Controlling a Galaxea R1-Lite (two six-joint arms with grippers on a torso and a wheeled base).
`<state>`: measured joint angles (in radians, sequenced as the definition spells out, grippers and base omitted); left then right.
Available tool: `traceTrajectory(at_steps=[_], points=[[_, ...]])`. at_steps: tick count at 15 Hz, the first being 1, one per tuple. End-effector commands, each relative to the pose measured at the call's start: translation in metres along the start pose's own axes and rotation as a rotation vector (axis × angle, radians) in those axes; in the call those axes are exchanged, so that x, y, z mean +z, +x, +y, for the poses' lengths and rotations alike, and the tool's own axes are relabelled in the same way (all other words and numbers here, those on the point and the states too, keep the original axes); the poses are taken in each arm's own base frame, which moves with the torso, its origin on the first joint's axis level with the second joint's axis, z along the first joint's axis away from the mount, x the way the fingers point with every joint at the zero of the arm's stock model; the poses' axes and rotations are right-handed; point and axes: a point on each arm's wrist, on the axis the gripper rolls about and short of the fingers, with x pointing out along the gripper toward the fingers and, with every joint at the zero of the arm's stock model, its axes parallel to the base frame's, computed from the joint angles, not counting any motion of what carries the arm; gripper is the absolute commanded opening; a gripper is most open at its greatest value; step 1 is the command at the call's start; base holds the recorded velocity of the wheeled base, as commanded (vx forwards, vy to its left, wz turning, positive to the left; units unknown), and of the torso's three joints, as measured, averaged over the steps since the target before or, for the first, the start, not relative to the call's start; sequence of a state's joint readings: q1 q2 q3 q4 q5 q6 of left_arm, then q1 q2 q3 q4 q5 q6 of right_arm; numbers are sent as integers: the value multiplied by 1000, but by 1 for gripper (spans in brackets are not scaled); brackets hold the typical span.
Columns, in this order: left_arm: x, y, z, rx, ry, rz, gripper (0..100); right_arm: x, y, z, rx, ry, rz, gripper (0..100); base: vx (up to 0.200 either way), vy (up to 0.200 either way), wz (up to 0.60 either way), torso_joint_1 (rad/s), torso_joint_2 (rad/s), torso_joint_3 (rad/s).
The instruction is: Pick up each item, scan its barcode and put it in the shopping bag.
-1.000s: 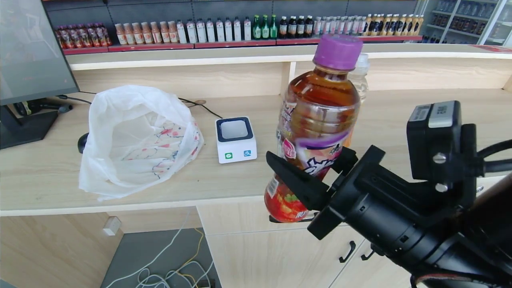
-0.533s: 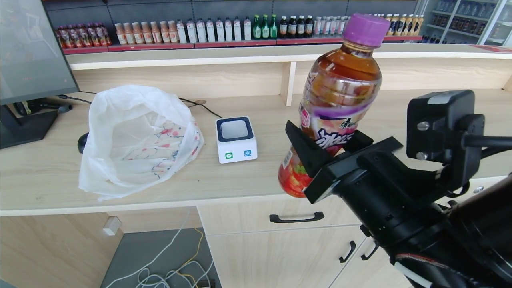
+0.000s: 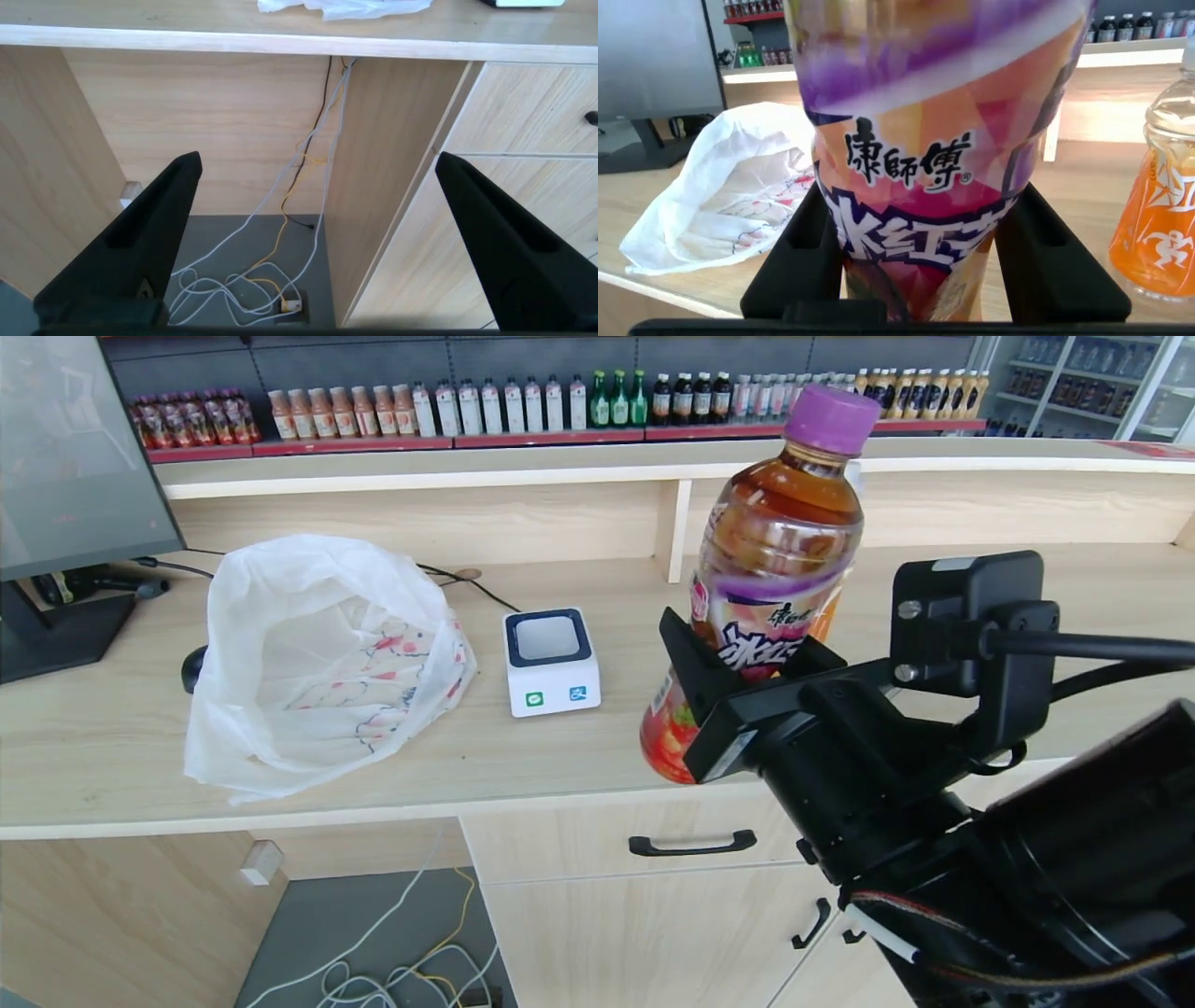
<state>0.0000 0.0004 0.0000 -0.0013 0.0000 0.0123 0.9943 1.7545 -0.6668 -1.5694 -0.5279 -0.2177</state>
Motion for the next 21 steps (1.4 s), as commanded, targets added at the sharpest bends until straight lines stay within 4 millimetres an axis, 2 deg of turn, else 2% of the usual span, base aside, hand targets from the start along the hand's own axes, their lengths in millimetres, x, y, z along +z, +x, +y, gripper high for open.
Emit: traceTrajectory(at_steps=[1,4,18,21], points=[[0,0,0,2,1,-1,100,-8,2,2,1,-9,17,0,0,0,0,0,0,0],[0,0,0,0,1,-1,100,-10,5,-2,-16,-14,18,0,0,0,0,0,0,0],[0,0,0,2,-5,-1,100,-11,5,-7,-26,-8,23,0,0,200,0,3,4,6],[0,0,0,3,-5,-1,100,-10,4,-7,-26,-12,21,0,0,0,0,0,0,0]])
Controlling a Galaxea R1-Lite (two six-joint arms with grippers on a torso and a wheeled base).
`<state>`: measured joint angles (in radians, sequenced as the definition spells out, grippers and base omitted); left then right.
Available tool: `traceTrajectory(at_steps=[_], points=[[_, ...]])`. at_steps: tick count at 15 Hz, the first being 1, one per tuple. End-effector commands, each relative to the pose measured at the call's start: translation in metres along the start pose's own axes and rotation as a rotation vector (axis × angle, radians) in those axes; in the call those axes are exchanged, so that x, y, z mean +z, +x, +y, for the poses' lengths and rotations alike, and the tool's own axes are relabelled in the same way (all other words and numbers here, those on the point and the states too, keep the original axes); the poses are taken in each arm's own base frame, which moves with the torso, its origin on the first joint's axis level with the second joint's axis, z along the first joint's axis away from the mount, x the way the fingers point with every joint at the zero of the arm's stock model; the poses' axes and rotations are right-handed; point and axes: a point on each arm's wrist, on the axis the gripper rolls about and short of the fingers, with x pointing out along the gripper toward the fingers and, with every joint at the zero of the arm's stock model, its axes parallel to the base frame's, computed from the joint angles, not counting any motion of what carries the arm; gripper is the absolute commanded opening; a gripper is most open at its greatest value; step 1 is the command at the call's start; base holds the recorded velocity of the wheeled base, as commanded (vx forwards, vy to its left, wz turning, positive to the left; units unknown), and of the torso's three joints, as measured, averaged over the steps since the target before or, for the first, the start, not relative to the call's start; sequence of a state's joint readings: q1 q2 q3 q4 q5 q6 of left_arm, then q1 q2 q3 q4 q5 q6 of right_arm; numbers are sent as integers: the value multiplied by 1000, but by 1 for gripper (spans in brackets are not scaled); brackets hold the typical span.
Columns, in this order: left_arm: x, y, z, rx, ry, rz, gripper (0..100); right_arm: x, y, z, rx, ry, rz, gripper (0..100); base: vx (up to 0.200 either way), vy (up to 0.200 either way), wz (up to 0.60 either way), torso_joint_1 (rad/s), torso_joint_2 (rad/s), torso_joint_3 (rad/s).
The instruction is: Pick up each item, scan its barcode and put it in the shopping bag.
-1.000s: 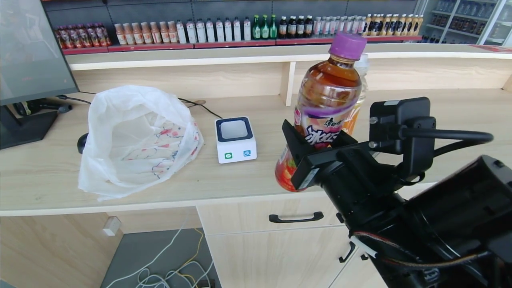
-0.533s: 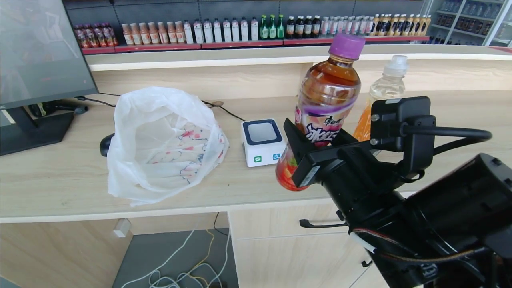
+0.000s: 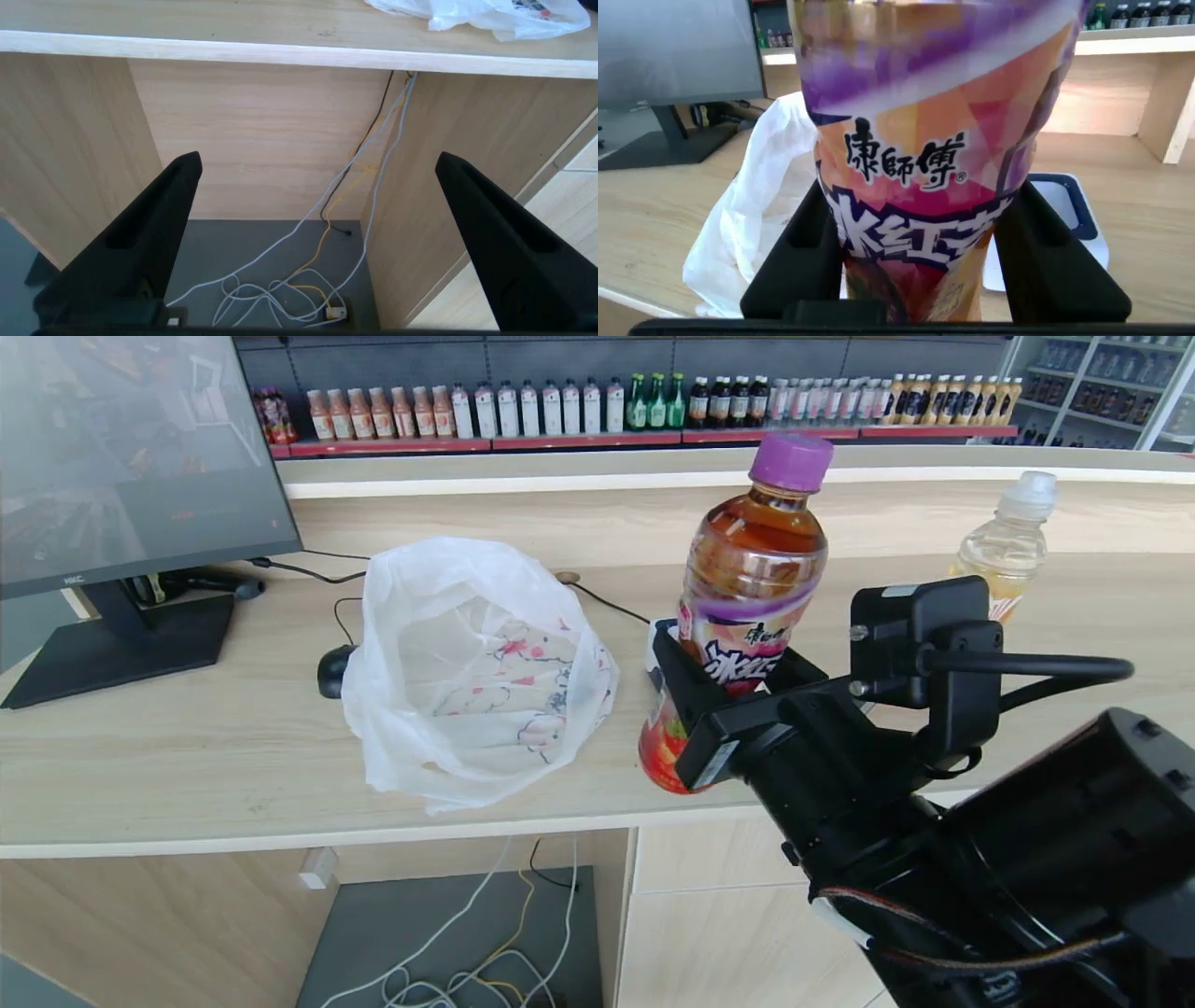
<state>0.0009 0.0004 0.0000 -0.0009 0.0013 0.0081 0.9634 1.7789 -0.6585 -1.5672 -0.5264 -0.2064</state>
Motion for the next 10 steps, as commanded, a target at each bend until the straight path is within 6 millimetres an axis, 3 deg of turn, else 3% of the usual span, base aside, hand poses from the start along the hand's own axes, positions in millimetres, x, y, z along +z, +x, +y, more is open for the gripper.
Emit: traceTrajectory(at_steps=[1,5,10], points=[[0,0,0,-1,0,-1,100,3,0,-2,-8,-1,-10,0,0,0,0,0,0,0],[0,0,0,1,0,-1,100,7,3,-3,-18,-5,-24,0,0,0,0,0,0,0],[0,0,0,-1,0,-1,100,9,14,-23,-79,-183,-43,0,0,0,0,0,0,0]])
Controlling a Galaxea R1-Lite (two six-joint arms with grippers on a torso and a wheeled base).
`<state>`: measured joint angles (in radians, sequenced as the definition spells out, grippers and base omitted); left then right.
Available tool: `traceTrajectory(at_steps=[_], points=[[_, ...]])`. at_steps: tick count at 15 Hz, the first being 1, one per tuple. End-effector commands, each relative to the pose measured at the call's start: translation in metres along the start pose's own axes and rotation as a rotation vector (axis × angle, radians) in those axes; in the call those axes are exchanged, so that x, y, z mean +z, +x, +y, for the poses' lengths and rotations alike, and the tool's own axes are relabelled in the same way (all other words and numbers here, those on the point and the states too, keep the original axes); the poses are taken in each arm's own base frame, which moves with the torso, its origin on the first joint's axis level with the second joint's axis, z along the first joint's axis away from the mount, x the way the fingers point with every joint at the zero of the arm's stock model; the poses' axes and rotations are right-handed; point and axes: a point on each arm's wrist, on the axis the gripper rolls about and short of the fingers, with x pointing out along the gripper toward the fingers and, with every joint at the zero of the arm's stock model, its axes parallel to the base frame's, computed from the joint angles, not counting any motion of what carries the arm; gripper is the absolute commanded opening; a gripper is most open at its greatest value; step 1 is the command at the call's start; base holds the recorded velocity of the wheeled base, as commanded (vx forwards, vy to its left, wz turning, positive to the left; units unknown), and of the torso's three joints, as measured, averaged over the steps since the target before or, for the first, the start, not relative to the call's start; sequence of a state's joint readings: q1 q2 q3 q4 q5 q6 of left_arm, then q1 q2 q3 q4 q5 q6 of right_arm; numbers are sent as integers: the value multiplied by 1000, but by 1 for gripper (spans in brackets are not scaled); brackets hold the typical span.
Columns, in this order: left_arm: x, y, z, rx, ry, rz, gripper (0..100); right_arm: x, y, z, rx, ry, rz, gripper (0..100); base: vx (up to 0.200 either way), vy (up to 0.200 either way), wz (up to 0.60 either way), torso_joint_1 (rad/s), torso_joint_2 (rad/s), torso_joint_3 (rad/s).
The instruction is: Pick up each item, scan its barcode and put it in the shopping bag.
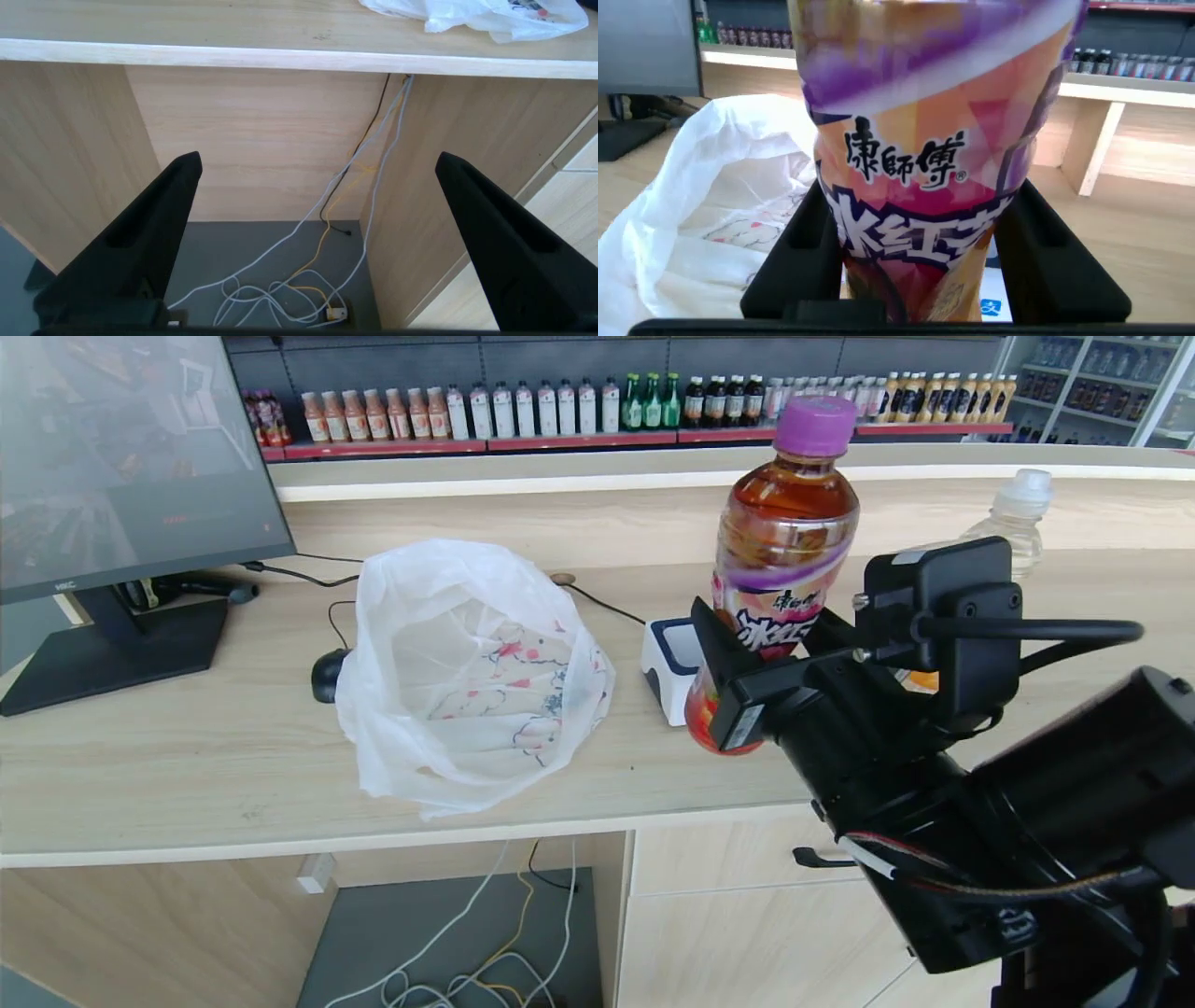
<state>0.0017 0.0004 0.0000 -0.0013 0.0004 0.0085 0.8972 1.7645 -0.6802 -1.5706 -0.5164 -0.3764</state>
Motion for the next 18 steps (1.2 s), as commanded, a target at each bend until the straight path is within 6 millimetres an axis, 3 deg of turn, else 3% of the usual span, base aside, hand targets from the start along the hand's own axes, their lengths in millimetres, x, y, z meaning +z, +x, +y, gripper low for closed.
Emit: traceTrajectory(at_steps=[1,5,12,18], points=[[0,0,0,1,-1,-2,100,1,9,-11,-42,-39,-17,0,0,0,0,0,0,0],[0,0,0,-1,1,-1,100,-3,21,-32,-6,-149,-56,0,0,0,0,0,0,0],[0,0,0,1,1,-1,100,6,63,-66,318,-300,-90,0,0,0,0,0,0,0],[0,0,0,1,-1,-1,100,8,83,-98,476,-403,-94,0,0,0,0,0,0,0]])
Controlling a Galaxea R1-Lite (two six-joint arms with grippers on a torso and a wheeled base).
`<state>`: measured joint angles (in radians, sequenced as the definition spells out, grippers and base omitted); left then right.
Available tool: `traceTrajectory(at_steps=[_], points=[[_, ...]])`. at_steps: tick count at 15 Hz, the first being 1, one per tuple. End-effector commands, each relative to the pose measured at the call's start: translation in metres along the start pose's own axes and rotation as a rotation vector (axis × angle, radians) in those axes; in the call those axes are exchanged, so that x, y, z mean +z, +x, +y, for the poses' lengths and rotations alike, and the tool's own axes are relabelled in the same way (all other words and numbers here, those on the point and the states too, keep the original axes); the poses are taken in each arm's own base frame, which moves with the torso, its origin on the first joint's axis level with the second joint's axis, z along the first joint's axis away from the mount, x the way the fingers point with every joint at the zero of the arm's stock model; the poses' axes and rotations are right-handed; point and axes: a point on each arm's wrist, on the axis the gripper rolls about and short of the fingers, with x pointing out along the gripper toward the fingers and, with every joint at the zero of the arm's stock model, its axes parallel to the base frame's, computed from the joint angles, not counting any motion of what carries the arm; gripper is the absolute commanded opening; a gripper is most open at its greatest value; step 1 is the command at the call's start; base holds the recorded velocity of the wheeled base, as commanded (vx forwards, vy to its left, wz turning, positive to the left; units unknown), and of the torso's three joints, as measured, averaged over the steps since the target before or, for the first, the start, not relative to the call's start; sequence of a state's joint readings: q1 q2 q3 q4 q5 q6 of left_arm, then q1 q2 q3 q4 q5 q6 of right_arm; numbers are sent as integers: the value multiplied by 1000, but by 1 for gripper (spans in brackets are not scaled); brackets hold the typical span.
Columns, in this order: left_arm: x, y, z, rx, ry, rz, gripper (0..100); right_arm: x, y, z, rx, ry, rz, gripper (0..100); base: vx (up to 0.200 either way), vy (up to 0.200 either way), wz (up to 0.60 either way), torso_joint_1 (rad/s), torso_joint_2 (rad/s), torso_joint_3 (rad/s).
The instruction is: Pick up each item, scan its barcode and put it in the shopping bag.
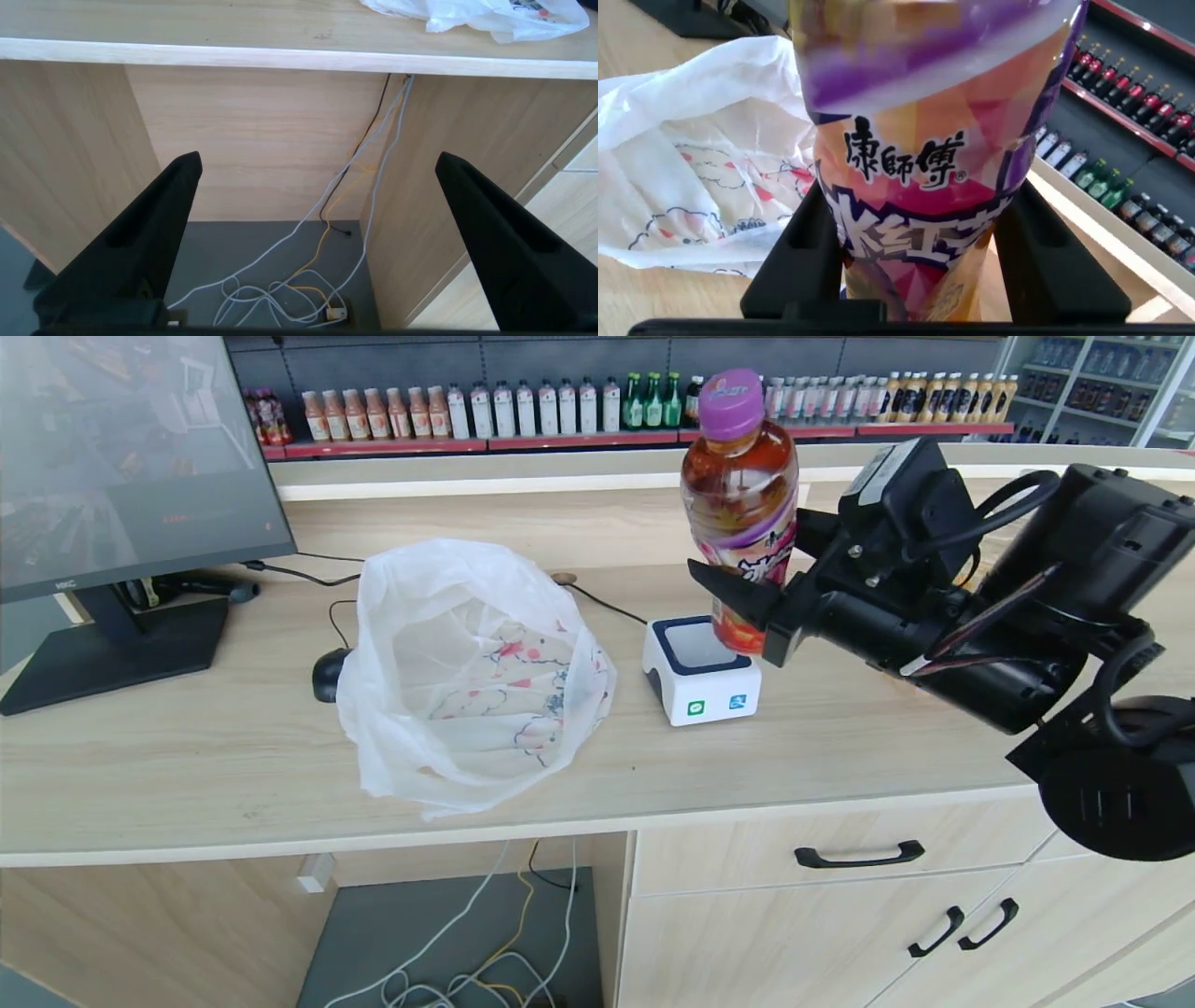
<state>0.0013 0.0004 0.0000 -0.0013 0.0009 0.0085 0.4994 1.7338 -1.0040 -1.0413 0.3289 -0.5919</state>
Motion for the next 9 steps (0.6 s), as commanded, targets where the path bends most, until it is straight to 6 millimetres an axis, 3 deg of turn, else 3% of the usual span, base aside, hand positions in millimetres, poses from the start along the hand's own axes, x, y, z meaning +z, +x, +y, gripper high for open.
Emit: traceTrajectory(at_steps=[1,9], points=[[0,0,0,1,-1,-1,100,-1,0,-17,3,-39,-8,0,0,0,0,0,0,0],[0,0,0,1,-1,-1,100,-22,6,-28,158,-219,-75,0,0,0,0,0,0,0]])
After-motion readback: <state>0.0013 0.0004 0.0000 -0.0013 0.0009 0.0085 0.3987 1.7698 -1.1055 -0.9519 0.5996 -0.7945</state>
